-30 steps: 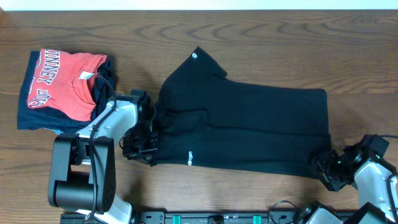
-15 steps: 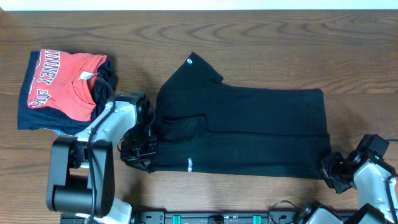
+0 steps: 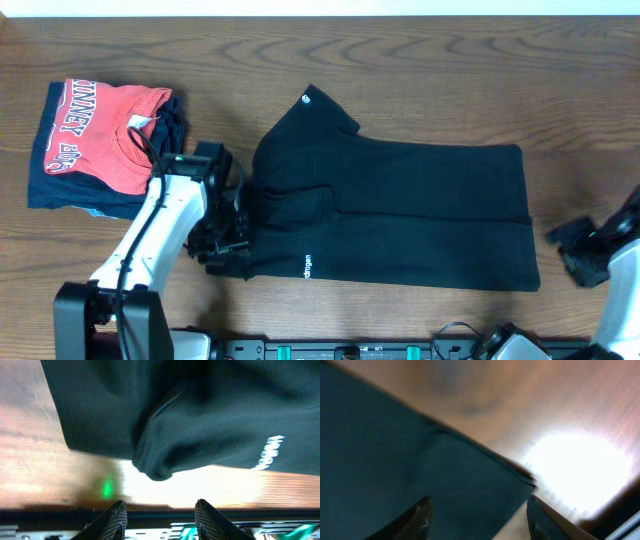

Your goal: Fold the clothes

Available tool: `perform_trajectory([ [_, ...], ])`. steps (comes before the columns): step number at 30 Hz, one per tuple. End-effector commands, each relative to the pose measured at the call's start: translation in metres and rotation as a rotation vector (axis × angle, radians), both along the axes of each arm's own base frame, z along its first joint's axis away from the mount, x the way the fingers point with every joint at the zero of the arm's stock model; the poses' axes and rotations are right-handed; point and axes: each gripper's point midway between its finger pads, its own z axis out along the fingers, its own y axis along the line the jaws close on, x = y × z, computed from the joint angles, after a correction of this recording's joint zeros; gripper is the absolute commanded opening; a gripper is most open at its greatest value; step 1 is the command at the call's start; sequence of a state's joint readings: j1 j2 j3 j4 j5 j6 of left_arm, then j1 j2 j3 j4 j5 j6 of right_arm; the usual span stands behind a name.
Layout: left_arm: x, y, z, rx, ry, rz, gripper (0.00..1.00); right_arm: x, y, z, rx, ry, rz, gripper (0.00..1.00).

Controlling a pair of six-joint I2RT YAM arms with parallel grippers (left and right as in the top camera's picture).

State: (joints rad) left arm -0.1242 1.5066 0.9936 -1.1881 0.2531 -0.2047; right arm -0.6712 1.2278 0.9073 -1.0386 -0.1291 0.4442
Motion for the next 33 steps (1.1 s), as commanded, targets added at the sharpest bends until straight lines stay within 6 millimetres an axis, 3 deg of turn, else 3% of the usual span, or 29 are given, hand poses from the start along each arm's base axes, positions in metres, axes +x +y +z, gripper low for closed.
perform_trajectory([
  [1, 0.041, -0.01, 0.036, -0.062, -0.171, -0.036, 0.46, 0.032, 0.011, 0.052, 0.007, -0.211, 0.167, 0.63],
  [7, 0.139, -0.029, 0.121, -0.145, -0.614, -0.127, 0.48, 0.067, 0.041, 0.121, 0.029, -0.493, 0.419, 0.66],
  [9, 0.17, -0.035, 0.144, -0.15, -0.775, -0.181, 0.48, 0.071, 0.05, 0.125, 0.05, -0.519, 0.447, 0.68],
  [12, 0.202, -0.044, 0.157, -0.15, -0.919, -0.237, 0.48, 0.073, 0.053, 0.121, 0.044, -0.503, 0.465, 0.69],
  [14, 0.22, -0.05, 0.149, -0.147, -0.952, -0.28, 0.48, 0.074, 0.053, 0.117, 0.038, -0.487, 0.472, 0.69],
  [16, 0.236, -0.055, 0.13, -0.148, -0.939, -0.299, 0.48, 0.075, 0.053, 0.113, 0.037, -0.468, 0.476, 0.7],
  [23, 0.279, -0.081, 0.038, -0.16, -0.87, -0.366, 0.48, 0.076, 0.047, 0.101, 0.034, -0.413, 0.465, 0.69],
  [33, 0.326, -0.124, -0.023, -0.19, -0.989, -0.424, 0.7, 0.075, 0.035, 0.092, -0.005, -0.362, 0.446, 0.69],
])
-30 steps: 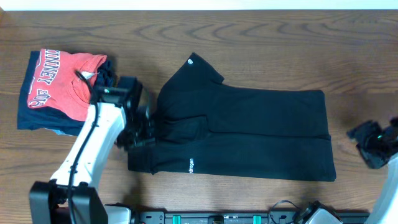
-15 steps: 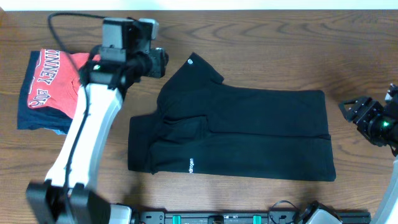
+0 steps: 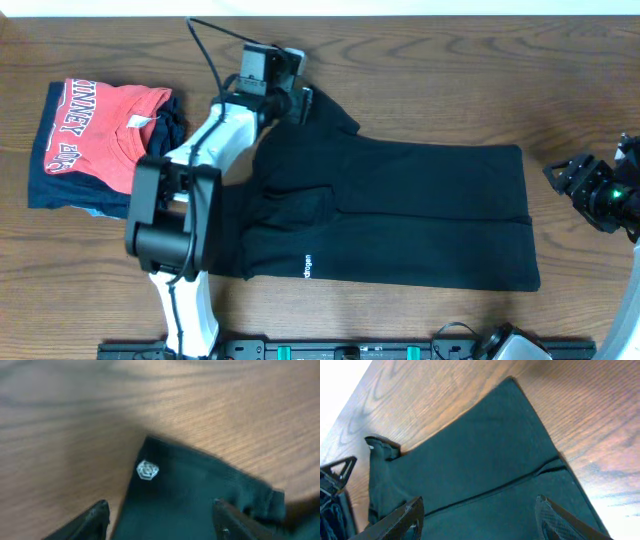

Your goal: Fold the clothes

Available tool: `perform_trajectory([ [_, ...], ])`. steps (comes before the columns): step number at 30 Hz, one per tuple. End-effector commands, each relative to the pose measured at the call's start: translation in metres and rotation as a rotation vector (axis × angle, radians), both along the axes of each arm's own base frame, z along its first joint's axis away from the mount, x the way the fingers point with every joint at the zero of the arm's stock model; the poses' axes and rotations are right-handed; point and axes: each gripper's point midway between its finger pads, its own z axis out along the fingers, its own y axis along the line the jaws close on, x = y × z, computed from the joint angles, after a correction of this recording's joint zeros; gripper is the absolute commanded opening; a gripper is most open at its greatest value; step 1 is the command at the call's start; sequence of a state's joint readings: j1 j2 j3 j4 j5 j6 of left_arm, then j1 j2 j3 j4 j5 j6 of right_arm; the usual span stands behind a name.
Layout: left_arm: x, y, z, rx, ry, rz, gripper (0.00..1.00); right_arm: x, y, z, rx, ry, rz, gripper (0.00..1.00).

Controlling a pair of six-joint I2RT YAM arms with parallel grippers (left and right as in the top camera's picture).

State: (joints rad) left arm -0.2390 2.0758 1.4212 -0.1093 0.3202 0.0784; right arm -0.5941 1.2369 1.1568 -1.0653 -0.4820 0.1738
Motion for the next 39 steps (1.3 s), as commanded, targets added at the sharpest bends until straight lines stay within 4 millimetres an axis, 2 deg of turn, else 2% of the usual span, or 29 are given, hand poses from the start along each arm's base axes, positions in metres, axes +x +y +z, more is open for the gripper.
perform_trajectory([
  [1, 0.006, -0.014, -0.019, -0.006, -0.017, -0.032, 0.7, -0.002, -0.006, -0.002, -0.048, 0.019, 0.001, 0.69],
  [7, 0.017, -0.025, -0.053, -0.011, -0.04, -0.045, 0.7, -0.003, -0.007, -0.003, -0.057, 0.026, -0.004, 0.7],
  [12, 0.02, -0.026, -0.063, -0.014, -0.049, -0.045, 0.7, -0.003, -0.007, -0.003, -0.057, 0.026, -0.004, 0.71],
  [14, 0.02, -0.026, -0.063, -0.015, -0.049, -0.045, 0.57, -0.002, -0.008, -0.003, -0.058, 0.025, -0.004, 0.71],
  [15, 0.02, -0.026, -0.063, -0.015, -0.049, -0.045, 0.47, -0.002, -0.008, -0.003, -0.059, 0.024, -0.004, 0.71],
  [17, 0.019, -0.026, -0.063, -0.015, -0.042, -0.043, 0.19, -0.001, -0.009, -0.002, -0.066, 0.019, -0.006, 0.72],
  [18, 0.018, -0.025, -0.062, -0.02, -0.033, -0.036, 0.09, 0.0, -0.011, -0.002, -0.072, 0.016, -0.007, 0.72],
  [19, 0.017, -0.025, -0.06, -0.025, -0.025, -0.029, 0.06, 0.001, -0.012, -0.002, -0.078, 0.012, -0.009, 0.72],
  [21, 0.016, -0.024, -0.052, -0.035, -0.016, -0.014, 0.06, 0.003, -0.014, 0.0, -0.089, 0.001, -0.011, 0.72],
  [24, 0.015, -0.023, -0.029, -0.04, -0.036, -0.013, 0.06, 0.009, -0.018, 0.002, -0.103, -0.02, -0.012, 0.73],
  [30, 0.0, -0.016, 0.043, -0.048, -0.075, -0.008, 0.06, 0.03, -0.032, -0.007, -0.152, -0.05, 0.033, 0.76],
  [35, -0.02, -0.006, 0.078, -0.018, -0.067, 0.002, 0.06, 0.059, -0.045, -0.035, -0.147, -0.044, 0.051, 0.7],
  [39, -0.034, -0.002, 0.089, -0.011, -0.043, 0.0, 0.06, 0.093, -0.044, -0.067, -0.16, -0.052, 0.125, 0.66],
])
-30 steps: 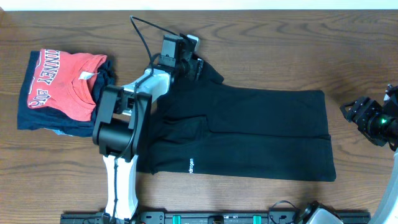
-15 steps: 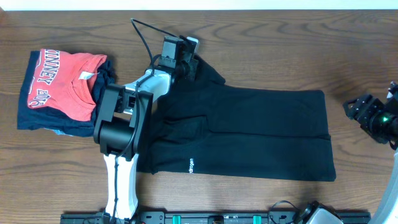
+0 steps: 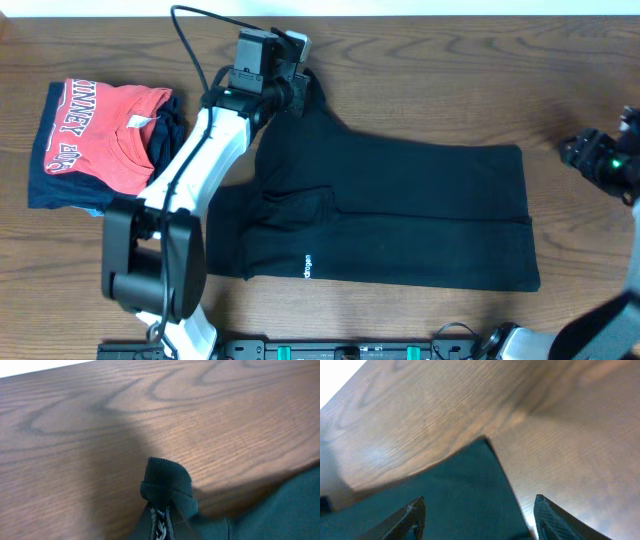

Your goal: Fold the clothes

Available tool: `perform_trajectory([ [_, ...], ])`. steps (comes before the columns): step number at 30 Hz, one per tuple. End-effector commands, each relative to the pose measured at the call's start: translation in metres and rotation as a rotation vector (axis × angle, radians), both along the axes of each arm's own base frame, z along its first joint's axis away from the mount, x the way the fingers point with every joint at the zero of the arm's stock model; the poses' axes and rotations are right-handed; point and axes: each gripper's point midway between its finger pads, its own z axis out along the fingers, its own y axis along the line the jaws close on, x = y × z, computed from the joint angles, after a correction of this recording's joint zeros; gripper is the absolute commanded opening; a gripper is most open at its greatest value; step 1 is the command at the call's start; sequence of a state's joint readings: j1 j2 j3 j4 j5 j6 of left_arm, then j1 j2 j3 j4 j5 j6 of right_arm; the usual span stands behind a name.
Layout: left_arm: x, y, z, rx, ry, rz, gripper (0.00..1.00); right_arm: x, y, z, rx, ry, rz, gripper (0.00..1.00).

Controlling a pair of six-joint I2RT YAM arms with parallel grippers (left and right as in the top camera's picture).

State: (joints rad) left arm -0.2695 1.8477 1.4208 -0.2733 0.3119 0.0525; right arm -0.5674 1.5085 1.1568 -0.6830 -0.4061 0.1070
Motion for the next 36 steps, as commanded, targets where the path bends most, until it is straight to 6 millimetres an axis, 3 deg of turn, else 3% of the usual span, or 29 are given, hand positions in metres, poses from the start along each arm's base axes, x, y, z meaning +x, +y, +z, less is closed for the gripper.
perform_trajectory([
  [1, -0.005, 0.005, 0.002, 0.016, 0.017, 0.006, 0.06, 0.023, 0.012, -0.026, -0.009, 0.014, 0.091, 0.66],
  [4, -0.013, 0.007, -0.005, 0.028, 0.061, 0.005, 0.06, 0.049, 0.019, -0.049, -0.016, -0.005, 0.137, 0.67],
  [10, -0.023, 0.01, -0.012, 0.041, 0.111, 0.005, 0.06, 0.078, 0.024, -0.09, -0.047, -0.003, 0.173, 0.67],
  [14, -0.027, 0.011, -0.016, 0.046, 0.137, 0.007, 0.06, 0.086, 0.021, -0.114, -0.069, 0.016, 0.17, 0.66],
  [21, -0.035, 0.013, -0.021, 0.056, 0.173, 0.007, 0.06, 0.08, 0.027, -0.143, -0.041, 0.08, 0.178, 0.61],
  [26, -0.042, 0.014, -0.025, 0.065, 0.204, 0.005, 0.06, 0.081, 0.038, -0.15, -0.03, 0.095, 0.204, 0.57],
  [31, -0.044, 0.014, -0.025, 0.068, 0.213, 0.005, 0.06, 0.081, 0.05, -0.149, -0.001, 0.094, 0.232, 0.41],
  [35, -0.045, 0.015, -0.02, 0.066, 0.206, 0.005, 0.06, 0.078, 0.061, -0.148, 0.057, 0.089, 0.259, 0.37],
  [36, -0.045, 0.015, -0.019, 0.066, 0.203, 0.005, 0.06, 0.077, 0.061, -0.148, 0.058, 0.094, 0.258, 0.31],
])
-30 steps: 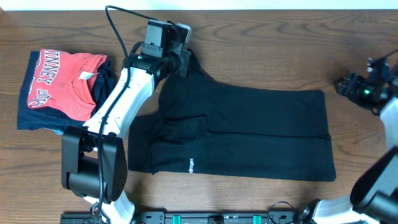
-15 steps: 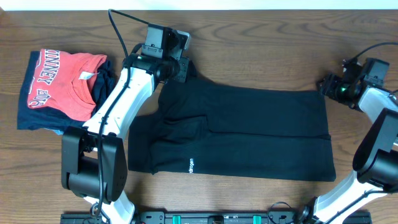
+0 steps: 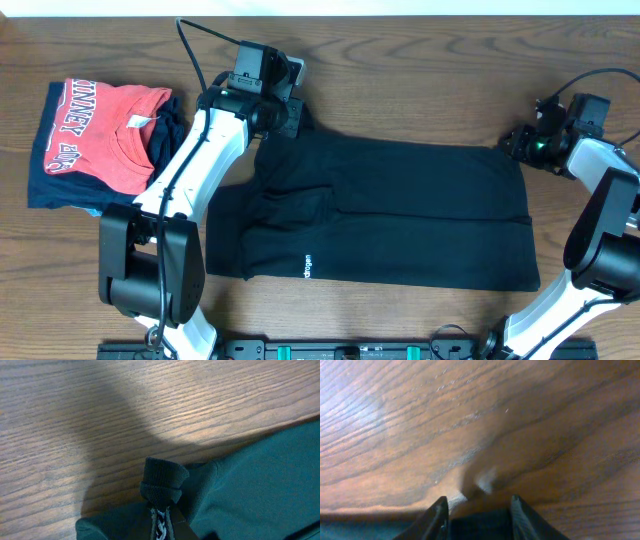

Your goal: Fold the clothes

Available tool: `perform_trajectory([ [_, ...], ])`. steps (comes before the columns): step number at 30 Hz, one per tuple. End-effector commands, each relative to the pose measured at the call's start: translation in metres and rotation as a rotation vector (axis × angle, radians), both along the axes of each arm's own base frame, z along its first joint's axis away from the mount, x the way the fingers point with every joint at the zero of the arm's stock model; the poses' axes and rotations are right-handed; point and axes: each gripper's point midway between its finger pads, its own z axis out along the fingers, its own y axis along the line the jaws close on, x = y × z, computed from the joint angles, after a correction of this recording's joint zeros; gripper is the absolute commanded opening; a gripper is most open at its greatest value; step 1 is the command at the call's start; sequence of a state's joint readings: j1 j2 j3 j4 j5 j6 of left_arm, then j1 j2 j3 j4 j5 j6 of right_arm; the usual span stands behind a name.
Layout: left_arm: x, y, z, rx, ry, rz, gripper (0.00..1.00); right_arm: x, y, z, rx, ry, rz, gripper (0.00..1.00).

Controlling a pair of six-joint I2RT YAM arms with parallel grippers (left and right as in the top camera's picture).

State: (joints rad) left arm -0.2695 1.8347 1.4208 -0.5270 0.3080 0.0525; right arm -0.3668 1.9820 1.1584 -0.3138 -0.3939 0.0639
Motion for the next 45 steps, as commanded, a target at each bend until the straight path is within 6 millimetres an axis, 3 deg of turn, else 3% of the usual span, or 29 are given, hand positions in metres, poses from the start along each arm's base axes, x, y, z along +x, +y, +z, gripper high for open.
perform_trajectory([
  [1, 0.001, 0.002, 0.014, -0.001, -0.031, 0.002, 0.06, -0.001, 0.011, -0.004, 0.044, 0.011, 0.023, 0.23],
  [3, 0.0, 0.002, 0.018, -0.003, -0.036, 0.002, 0.06, -0.001, 0.008, -0.004, 0.042, 0.006, 0.017, 0.04],
  [4, -0.001, 0.002, 0.019, -0.003, -0.038, 0.002, 0.06, 0.0, 0.005, -0.002, 0.043, 0.002, 0.008, 0.01],
  [8, -0.007, 0.006, 0.028, 0.01, -0.039, 0.01, 0.06, 0.0, -0.005, 0.014, 0.058, -0.017, -0.049, 0.01],
  [12, -0.022, 0.019, 0.032, 0.06, -0.006, 0.033, 0.06, -0.008, -0.008, 0.042, 0.074, -0.038, -0.066, 0.01],
  [18, -0.064, 0.031, 0.032, 0.101, 0.127, 0.031, 0.06, -0.028, -0.003, 0.086, 0.06, -0.047, -0.073, 0.01],
  [23, -0.103, 0.041, 0.028, 0.141, 0.265, 0.026, 0.06, -0.054, 0.002, 0.111, 0.041, -0.012, -0.09, 0.02],
  [27, -0.127, 0.047, 0.024, 0.167, 0.362, 0.023, 0.06, -0.073, 0.001, 0.109, 0.012, 0.061, -0.115, 0.01],
  [32, -0.152, 0.052, 0.018, 0.183, 0.47, 0.031, 0.06, -0.099, -0.009, 0.089, -0.035, 0.217, -0.192, 0.01],
  [36, -0.164, 0.052, 0.011, 0.175, 0.524, 0.038, 0.06, -0.116, -0.022, 0.078, -0.089, 0.318, -0.294, 0.01],
  [41, -0.183, 0.046, -0.003, 0.131, 0.61, 0.024, 0.06, -0.135, -0.018, 0.073, -0.081, 0.407, -0.317, 0.01],
  [45, -0.198, 0.047, -0.014, 0.129, 0.669, 0.022, 0.06, -0.158, -0.029, 0.07, -0.15, 0.503, -0.384, 0.01],
])
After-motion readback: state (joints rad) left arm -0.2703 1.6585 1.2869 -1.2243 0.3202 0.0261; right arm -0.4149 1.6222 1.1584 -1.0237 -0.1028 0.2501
